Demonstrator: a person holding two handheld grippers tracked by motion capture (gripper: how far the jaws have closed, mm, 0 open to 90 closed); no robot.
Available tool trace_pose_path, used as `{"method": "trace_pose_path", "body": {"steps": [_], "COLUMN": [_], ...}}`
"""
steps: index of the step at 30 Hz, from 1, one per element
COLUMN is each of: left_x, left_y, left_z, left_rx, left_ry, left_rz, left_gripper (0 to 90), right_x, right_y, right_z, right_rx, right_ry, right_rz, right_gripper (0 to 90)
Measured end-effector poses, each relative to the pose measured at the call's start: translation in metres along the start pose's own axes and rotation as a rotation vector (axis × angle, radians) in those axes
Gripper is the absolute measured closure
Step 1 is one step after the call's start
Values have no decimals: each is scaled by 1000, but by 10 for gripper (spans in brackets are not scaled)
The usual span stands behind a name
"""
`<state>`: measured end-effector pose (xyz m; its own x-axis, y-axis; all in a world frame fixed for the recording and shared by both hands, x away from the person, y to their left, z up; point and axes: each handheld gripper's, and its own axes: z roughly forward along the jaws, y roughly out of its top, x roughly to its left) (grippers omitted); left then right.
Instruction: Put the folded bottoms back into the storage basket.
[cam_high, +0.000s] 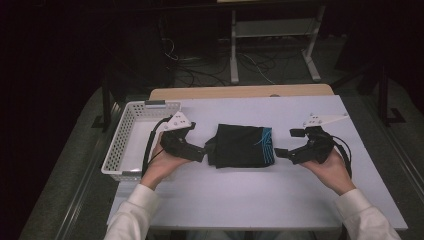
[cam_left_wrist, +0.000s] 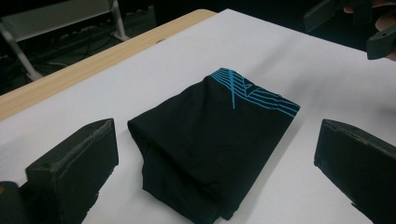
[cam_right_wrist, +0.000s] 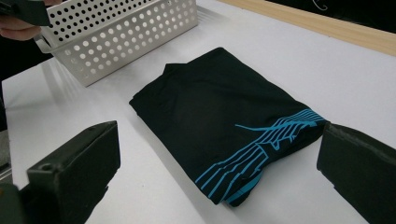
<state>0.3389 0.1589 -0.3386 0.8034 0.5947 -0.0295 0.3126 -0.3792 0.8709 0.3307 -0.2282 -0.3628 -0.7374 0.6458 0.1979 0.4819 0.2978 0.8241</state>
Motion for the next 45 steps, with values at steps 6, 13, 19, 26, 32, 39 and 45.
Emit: {"method": "trace_pose_path", "body": {"steps": [6, 13, 19, 26, 32, 39, 45], "left_x": [6, 14, 22, 33, 38, 44, 46], "left_y": [4, 9, 10, 9, 9, 10, 12], "left_z": [2, 8, 16, 23, 28, 40, 51], "left_rx": [7, 23, 31, 23, 22, 42, 47], "left_ry": [7, 14, 14, 20, 24, 14, -4], "left_rz": [-5, -7, -26, -65, -83, -97, -110], "left_gripper": [0, 0, 0, 0, 0, 0, 0], "right_x": [0, -3, -5, -7, -9, -11, -16], "right_y": [3, 5, 4, 3, 2, 1, -2], "right_z": [5, 12, 19, 23, 26, 32, 37], "right_rx": [14, 28, 45, 54, 60, 68, 73], "right_ry": [2, 2, -1, 0, -1, 4, 10], "right_rz": [1, 14, 17, 20, 29, 42, 67], "right_gripper": [0, 0, 0, 0, 0, 0, 0]}}
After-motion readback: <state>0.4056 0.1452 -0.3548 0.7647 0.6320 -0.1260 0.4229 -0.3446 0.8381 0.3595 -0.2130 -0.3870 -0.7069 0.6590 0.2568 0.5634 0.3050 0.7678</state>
